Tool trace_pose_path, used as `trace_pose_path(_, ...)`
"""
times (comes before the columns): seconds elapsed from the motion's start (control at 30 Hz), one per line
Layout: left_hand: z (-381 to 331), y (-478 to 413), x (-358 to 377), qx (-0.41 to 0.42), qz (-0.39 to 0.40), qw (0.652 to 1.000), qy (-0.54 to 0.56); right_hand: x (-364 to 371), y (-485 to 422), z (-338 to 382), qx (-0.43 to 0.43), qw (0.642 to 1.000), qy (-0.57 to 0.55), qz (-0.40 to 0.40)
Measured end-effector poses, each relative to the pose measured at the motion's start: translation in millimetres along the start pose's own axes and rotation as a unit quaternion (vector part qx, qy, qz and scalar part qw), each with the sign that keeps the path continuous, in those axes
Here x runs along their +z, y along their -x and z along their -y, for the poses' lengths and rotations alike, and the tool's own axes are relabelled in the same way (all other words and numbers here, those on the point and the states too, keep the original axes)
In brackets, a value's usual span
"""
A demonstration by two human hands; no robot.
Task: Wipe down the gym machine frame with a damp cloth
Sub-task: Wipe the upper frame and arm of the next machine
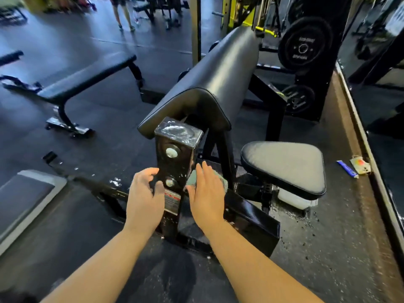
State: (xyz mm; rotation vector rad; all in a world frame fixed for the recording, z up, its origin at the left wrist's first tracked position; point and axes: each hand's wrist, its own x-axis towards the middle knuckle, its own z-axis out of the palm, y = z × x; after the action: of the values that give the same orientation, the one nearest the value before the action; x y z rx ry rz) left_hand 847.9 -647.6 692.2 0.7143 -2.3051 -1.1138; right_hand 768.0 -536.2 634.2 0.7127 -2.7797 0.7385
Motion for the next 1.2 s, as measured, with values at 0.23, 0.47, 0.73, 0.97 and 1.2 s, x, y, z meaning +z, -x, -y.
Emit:
trace_pose_path(0.23, -26, -22, -2, -0.038, -0.015, 0.995, 0.093, -18, 34, -65, -0.002, 0.994, -0.077, 0.082)
trace_pose_path(0.47, -26, -56, -12, -0.106, 0.080, 0.966, 0.222, -92, -1, 23, 0.181, 0.873, -0.438, -0.113)
trace_pose_path(0.73, -27, -88, -30, -0.082, 0.233, 0.923, 0.296, -117, -57, 76, -0.056, 0.996, -0.056, 0.027)
trace_pose_path(0.97, -21, -88, -37, -0.083, 0.265, 0.915, 0.292, -117, -97, 120, -0.153, 0.974, 0.144, 0.087)
trace_pose_path(1.2, 23, -113, -7, -0.097, 0.369, 0.859, 0.341, -133, -46, 81, -0.105, 0.989, 0.035, 0.101)
